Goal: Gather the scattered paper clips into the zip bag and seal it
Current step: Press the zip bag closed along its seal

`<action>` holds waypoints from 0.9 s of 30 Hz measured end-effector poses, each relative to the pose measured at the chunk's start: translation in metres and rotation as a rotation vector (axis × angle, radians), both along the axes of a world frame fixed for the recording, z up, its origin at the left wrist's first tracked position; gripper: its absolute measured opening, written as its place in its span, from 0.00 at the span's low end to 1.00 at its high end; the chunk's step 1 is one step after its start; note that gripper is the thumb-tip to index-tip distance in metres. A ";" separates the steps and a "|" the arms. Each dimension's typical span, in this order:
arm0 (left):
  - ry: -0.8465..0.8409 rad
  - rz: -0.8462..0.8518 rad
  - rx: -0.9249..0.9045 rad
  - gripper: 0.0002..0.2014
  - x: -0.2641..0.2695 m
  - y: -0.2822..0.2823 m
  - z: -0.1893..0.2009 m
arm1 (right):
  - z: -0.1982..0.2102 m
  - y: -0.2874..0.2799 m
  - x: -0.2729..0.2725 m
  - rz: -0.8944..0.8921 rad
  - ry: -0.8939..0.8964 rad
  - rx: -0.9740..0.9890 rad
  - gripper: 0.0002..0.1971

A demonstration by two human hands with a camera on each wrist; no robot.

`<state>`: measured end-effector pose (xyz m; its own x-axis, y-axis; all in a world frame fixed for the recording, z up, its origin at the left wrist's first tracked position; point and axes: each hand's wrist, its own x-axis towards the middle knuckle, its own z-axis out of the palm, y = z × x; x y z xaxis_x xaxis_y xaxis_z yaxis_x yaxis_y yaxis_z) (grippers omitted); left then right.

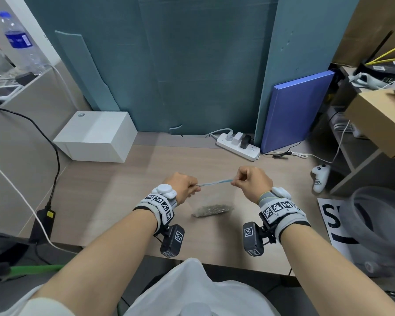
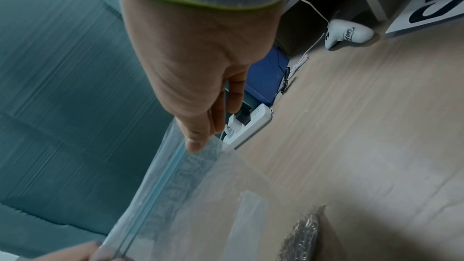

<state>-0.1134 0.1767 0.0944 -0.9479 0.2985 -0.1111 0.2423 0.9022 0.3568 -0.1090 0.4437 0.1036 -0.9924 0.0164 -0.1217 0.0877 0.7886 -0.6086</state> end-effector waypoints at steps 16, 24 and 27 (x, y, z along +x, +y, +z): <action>-0.036 0.477 0.356 0.36 -0.098 -0.001 -0.067 | -0.085 -0.004 -0.090 -0.264 -0.217 -0.329 0.19; -0.557 0.493 0.208 0.24 -0.087 -0.007 -0.129 | -0.145 0.000 -0.084 -0.065 -0.580 -0.089 0.05; -0.664 0.435 0.346 0.26 -0.076 -0.009 -0.131 | -0.144 -0.003 -0.081 -0.093 -0.609 -0.139 0.07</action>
